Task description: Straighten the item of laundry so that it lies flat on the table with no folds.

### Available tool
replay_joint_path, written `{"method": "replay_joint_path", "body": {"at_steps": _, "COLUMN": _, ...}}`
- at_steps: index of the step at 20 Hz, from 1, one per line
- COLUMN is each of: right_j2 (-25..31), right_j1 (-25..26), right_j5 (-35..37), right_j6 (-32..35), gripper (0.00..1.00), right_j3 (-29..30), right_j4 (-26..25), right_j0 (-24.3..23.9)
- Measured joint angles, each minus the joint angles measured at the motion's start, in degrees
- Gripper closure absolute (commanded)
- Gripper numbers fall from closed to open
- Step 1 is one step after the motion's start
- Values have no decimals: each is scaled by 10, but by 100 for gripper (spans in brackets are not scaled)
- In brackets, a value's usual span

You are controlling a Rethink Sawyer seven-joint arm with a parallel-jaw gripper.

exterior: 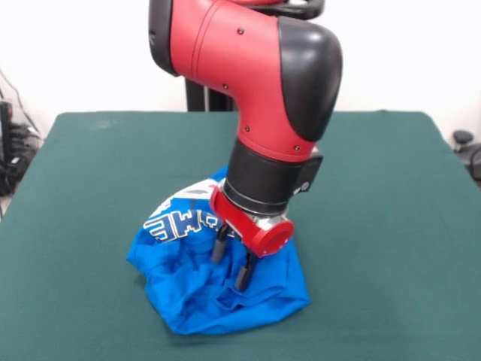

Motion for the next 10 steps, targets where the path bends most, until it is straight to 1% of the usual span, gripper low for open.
{"method": "replay_joint_path", "body": {"at_steps": 6, "right_j2": -2, "right_j1": -2, "right_j5": 44, "right_j6": 0, "gripper": 0, "right_j3": -21, "right_j4": 0, "right_j0": 0}}
{"method": "replay_joint_path", "body": {"at_steps": 10, "right_j2": -2, "right_j1": -2, "right_j5": 59, "right_j6": 0, "gripper": 0, "right_j3": -33, "right_j4": 0, "right_j0": 0}}
